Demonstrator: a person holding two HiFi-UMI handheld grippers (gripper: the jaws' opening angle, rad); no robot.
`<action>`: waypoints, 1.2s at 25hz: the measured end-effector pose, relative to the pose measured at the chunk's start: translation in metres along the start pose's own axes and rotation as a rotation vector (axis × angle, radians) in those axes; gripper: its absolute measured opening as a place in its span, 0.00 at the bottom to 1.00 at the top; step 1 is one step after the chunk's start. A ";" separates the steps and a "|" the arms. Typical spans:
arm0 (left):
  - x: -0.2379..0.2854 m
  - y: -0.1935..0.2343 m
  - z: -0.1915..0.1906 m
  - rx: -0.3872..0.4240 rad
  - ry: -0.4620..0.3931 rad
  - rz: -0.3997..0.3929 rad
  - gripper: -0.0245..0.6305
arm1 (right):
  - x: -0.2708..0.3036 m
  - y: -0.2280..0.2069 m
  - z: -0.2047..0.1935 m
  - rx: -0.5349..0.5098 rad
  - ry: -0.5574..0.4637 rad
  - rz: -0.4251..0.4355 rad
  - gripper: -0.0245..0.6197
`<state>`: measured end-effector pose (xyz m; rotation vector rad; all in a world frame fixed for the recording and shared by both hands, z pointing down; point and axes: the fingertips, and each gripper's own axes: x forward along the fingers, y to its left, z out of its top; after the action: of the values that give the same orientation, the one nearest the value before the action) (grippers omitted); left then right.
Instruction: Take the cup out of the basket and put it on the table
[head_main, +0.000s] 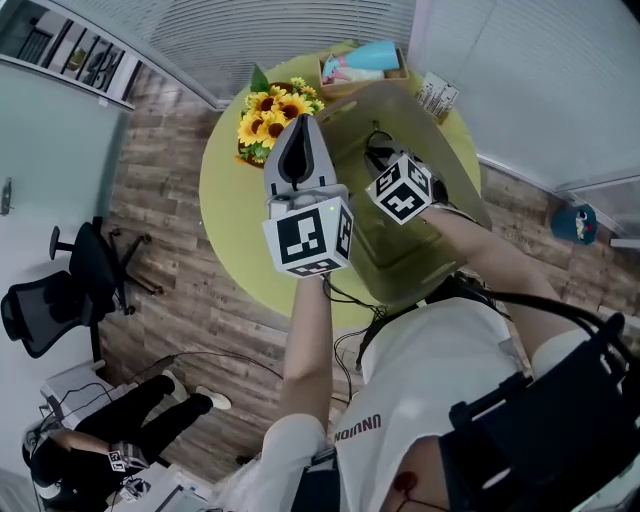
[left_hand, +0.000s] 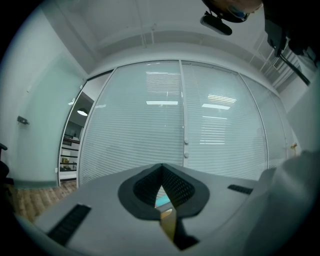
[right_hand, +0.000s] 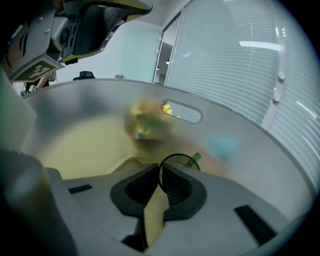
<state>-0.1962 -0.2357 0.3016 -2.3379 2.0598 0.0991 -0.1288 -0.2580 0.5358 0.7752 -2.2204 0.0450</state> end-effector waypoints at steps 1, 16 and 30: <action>-0.001 0.000 0.000 0.002 -0.001 0.002 0.06 | -0.002 0.000 0.002 -0.001 -0.009 0.000 0.10; -0.005 -0.004 0.013 0.029 -0.044 0.033 0.06 | -0.025 -0.001 0.027 -0.041 -0.104 -0.007 0.10; -0.011 -0.004 0.020 0.030 -0.068 0.068 0.06 | -0.047 0.004 0.048 -0.060 -0.186 0.020 0.10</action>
<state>-0.1948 -0.2227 0.2823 -2.2166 2.0940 0.1457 -0.1380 -0.2434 0.4704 0.7497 -2.3933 -0.0870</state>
